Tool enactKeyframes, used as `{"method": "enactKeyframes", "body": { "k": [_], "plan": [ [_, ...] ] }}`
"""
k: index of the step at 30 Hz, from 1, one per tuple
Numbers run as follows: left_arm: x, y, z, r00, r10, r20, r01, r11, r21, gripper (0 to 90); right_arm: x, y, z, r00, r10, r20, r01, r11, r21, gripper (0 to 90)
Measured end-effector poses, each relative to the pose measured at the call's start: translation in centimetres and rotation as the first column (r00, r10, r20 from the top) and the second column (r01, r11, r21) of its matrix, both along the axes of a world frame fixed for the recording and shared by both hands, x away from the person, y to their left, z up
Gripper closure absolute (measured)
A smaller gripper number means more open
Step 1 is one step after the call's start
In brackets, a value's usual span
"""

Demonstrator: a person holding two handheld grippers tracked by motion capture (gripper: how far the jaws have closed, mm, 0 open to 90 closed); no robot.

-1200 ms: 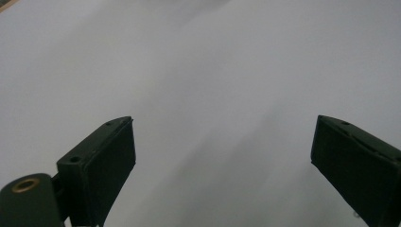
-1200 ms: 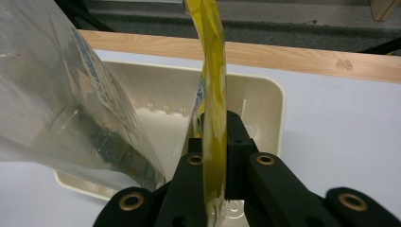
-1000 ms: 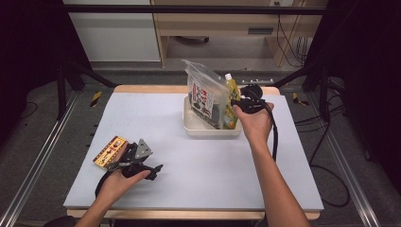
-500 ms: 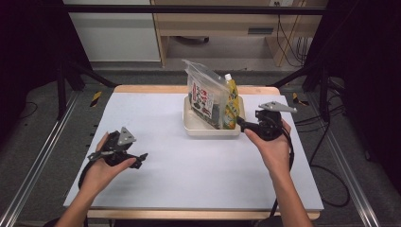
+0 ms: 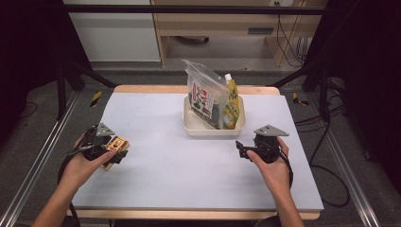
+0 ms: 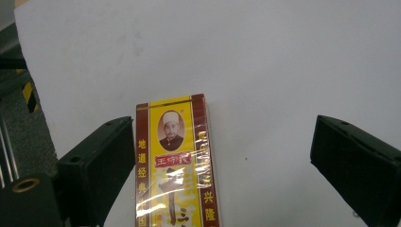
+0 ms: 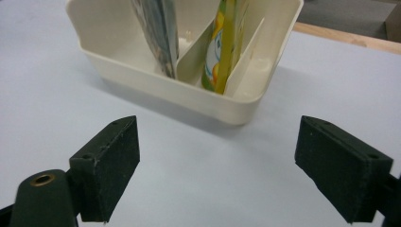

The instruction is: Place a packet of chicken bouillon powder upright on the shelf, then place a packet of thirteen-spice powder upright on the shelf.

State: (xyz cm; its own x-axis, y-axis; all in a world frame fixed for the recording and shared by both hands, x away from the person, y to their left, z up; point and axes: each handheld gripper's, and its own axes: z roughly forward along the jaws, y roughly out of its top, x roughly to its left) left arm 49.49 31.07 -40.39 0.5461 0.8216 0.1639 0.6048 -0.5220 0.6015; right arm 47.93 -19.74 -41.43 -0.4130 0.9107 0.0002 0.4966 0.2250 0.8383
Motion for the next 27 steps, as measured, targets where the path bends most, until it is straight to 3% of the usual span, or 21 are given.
{"method": "enactKeyframes", "body": {
  "k": [4,8,9,13,14,21,24,27],
  "plan": [
    [0.4,0.3,0.0,0.9981,0.014,-0.06,-0.011,0.9985,0.053,9.6,-0.5,0.0,-0.6,0.9999,0.007,0.008,-0.007,1.0,-0.006,15.3],
    [0.8,0.8,0.0,0.9948,0.017,-0.1,-0.014,0.9991,0.039,9.2,-0.7,0.2,-0.8,0.9997,0.016,0.018,-0.016,0.9998,-0.014,15.5],
    [1.0,1.0,-0.2,0.991,0.018,-0.133,-0.011,0.9983,0.056,9.4,-0.7,0.3,-0.9,0.9998,0.014,0.015,-0.014,0.9998,-0.015,15.5],
    [1.3,1.3,-0.4,0.9837,0.015,-0.179,-0.002,0.9974,0.072,10.0,-0.7,0.5,-1.1,0.9998,0.019,0.004,-0.019,0.9996,-0.019,15.6],
    [1.3,1.3,-0.6,0.9793,0.012,-0.202,0.004,0.9967,0.081,10.2,-0.6,0.7,-1.2,0.9998,0.022,0.001,-0.022,0.9994,-0.026,15.8],
    [1.3,1.5,-1.2,0.967,0.004,-0.255,0.028,0.9926,0.118,14.7,-0.5,0.7,-1.6,0.9997,0.021,-0.015,-0.022,0.9993,-0.032,16.0],
    [1.6,1.7,-1.4,0.9642,0.02,-0.264,0.013,0.9925,0.122,16.3,-0.6,0.7,-1.7,0.9997,0.02,-0.016,-0.02,0.9993,-0.03,16.0],
    [2.3,2.1,-2.1,0.9498,0.057,-0.308,-0.013,0.9898,0.142,20.3,-0.6,0.7,-1.8,0.9995,0.024,-0.022,-0.025,0.9992,-0.032,15.9]
  ]
}}
